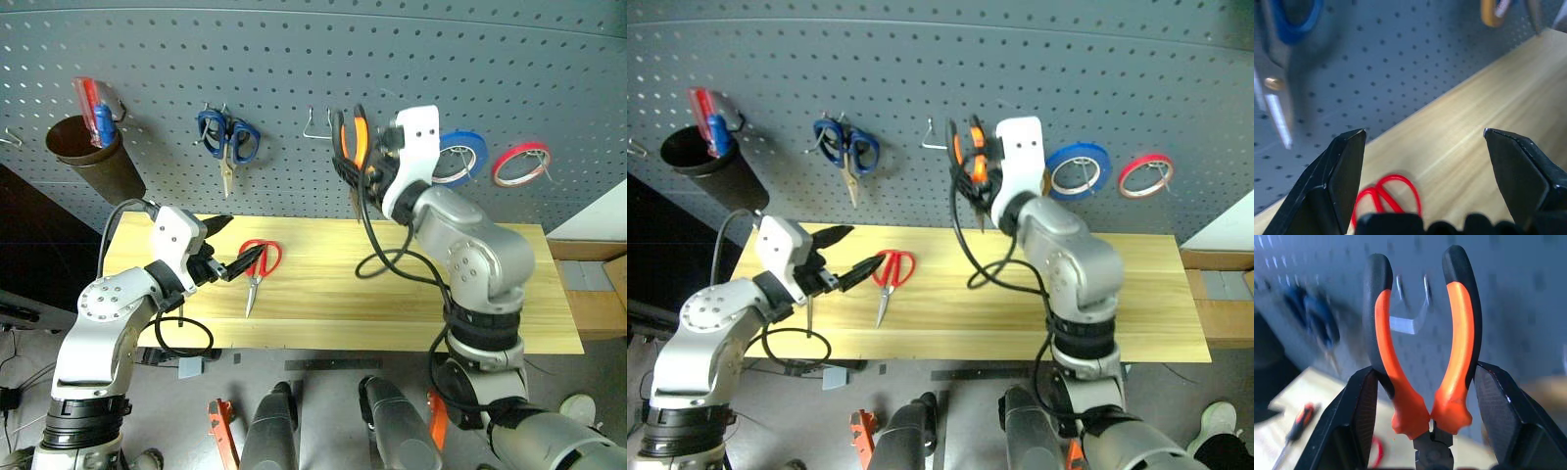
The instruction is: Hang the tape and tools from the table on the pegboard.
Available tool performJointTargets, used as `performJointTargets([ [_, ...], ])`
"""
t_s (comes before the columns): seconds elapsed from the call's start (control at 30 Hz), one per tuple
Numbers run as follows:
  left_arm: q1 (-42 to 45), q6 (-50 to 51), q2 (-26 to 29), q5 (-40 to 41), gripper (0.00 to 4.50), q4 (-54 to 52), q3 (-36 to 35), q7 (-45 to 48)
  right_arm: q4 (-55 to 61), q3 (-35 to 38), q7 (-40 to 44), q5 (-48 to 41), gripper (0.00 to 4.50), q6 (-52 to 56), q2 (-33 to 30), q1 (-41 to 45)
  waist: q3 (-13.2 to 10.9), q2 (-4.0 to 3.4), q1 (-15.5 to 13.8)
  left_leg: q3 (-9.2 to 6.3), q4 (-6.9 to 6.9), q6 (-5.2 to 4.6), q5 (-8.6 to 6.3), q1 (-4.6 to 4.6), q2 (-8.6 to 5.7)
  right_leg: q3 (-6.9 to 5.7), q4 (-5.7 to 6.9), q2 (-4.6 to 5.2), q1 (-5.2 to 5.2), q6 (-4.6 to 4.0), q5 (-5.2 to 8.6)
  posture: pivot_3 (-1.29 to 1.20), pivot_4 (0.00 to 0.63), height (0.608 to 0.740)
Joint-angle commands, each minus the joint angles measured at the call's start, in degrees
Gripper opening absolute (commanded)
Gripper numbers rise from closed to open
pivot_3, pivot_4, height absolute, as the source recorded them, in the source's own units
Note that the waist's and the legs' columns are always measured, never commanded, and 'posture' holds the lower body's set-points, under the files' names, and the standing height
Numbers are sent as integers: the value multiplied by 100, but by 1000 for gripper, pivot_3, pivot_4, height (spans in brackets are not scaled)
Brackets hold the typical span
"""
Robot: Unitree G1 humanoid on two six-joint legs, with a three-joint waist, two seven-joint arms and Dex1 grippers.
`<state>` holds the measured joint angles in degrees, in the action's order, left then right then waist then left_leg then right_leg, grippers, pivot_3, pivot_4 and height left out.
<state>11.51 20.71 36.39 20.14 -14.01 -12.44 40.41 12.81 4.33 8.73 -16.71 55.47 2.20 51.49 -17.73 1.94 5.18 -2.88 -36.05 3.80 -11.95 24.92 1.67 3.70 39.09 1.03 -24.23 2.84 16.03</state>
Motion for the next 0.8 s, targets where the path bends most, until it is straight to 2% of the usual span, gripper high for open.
performJointTargets([
  [0.03, -3, -132, 68, 43, 4138, -268, -170, -45, -134, 72, -63, -88, 2473, -526, 111, 281, 25, 8, -36, -2, 1, 0, 0, 0, 1, -4, 0, 0, 0, 0, 0, -7, 204, 740],
  [0.23, 87, -139, 85, 167, 4138, -326, -154, 100, -943, 2, -624, 243, 2473, -1350, 406, 961, 50, 27, -69, -1, -4, 4, 3, 2, -4, -4, 2, 7, 2, -9, -6, -6, 196, 740],
  [0.43, 375, -138, -11, 213, 4138, -259, -67, 130, -1673, -48, -815, 491, 2473, -2298, 450, 1414, 70, 34, -74, -7, -4, 15, 9, 1, 0, -15, 15, 1, -3, -15, -10, -10, 191, 740],
  [0.67, 374, -77, 4, 342, 4138, -357, -52, 155, -1829, -19, -905, 358, 2473, -2327, 538, 1660, 88, 54, -87, -11, -17, 19, 24, -6, -2, -15, 60, 1, -6, -19, -12, -5, 189, 740],
  [0.8, 428, -38, -40, 358, 4138, -395, 7, 109, -1768, -62, -1056, 568, 2473, -2522, 388, 1617, 90, 56, -103, -13, -17, 22, 30, -6, -3, -16, 73, 0, -11, -19, -12, -3, 190, 740],
])
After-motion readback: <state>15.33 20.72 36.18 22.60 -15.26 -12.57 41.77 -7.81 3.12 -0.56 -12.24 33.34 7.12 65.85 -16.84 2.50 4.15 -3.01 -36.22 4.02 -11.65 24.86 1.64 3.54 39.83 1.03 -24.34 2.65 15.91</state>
